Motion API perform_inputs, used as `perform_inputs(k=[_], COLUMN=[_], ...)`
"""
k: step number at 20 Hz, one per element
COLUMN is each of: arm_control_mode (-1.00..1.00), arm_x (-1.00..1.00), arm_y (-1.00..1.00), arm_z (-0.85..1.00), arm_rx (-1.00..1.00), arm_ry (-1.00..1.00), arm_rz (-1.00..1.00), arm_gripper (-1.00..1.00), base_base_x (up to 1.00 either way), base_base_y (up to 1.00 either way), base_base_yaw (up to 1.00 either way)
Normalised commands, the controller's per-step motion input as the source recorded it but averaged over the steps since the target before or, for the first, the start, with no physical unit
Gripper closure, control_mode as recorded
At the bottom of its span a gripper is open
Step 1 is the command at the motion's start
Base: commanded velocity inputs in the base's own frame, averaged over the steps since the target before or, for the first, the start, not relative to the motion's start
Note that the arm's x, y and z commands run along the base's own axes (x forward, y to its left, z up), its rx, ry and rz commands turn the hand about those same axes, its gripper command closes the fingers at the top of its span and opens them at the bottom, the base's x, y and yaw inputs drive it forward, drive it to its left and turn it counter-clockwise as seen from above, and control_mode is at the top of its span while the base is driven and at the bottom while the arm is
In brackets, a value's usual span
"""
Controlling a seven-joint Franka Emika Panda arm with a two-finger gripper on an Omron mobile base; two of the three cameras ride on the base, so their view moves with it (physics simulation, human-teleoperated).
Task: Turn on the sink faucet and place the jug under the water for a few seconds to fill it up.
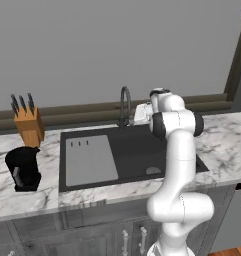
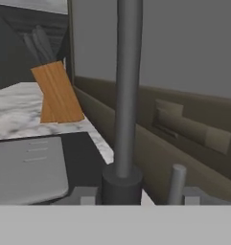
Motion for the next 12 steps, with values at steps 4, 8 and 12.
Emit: perform_inputs(k=[4, 8, 12], arm_control_mode=[-1.0, -1.0, -1.0], arm_x=[0.13, 0.18, 0.31], arm_y=[0.22, 0.18, -0.01], arm_z=[0.0, 0.0, 0.0], arm_rx=[0.0, 0.0, 0.02], arm_ry=[0.0, 0.02, 0.05], arm_rz=[-0.11, -0.14, -0.18], arm_gripper=[1.0, 1.0, 1.0], base_base_x=[0.0, 0.0, 0.0], base_base_y=[0.0, 0.0, 0.0], base_base_yaw=[0.0, 0.0, 0.0])
